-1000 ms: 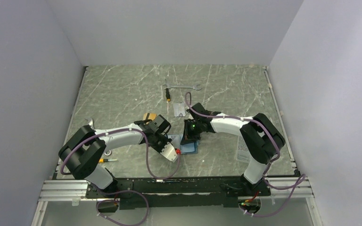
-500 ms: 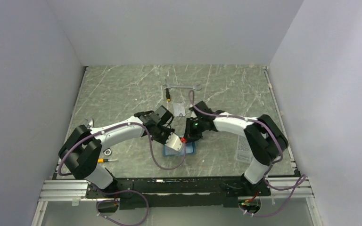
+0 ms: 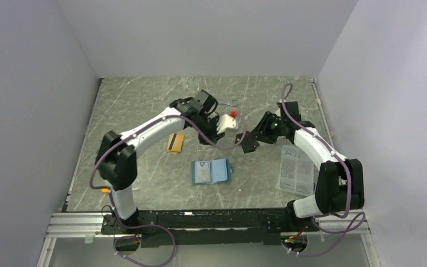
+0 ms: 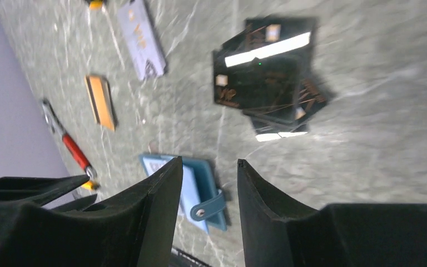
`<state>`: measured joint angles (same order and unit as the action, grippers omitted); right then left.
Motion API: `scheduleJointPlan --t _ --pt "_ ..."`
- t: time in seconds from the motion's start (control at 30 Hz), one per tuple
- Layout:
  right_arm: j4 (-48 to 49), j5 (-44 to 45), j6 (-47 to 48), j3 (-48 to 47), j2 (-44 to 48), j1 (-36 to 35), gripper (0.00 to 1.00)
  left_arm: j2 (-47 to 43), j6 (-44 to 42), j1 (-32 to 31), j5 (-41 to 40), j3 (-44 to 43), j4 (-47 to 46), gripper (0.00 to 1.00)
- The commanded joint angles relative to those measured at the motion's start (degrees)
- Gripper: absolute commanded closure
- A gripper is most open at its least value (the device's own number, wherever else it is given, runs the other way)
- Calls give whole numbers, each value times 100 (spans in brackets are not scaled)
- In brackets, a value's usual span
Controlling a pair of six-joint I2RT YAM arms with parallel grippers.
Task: Put the credit cards into the card holder
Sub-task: Pick up the credit card from the center of the board.
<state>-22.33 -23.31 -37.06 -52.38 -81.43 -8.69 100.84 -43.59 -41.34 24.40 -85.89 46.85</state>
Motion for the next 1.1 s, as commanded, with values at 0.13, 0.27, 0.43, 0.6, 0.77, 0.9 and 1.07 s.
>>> scheduleJointPlan --t 0.13,0.27,0.43,0.6,0.77,0.9,1.07 --pt "393 334 -38 34 -183 755 56 1614 3195 303 1367 -1450 -1284 66" --pt "757 267 -223 106 -450 833 60 2194 3467 268 1386 -1761 -1871 69" --pt "1277 -62 -472 283 -847 834 68 2609 2931 205 1303 -1869 -2111 75" --pt "1705 -273 -568 383 -1233 834 69 2731 2702 132 1267 -1699 -2464 77" --pt "1861 -356 -584 384 -1458 834 67 2956 2833 90 1167 -1928 -2384 78" --pt "1914 -362 -582 413 -1496 834 65 3002 2780 14 784 -1925 -2295 78" --pt "2001 -377 -592 469 -1548 1003 64 2943 2552 -150 98 -1772 -2233 77"
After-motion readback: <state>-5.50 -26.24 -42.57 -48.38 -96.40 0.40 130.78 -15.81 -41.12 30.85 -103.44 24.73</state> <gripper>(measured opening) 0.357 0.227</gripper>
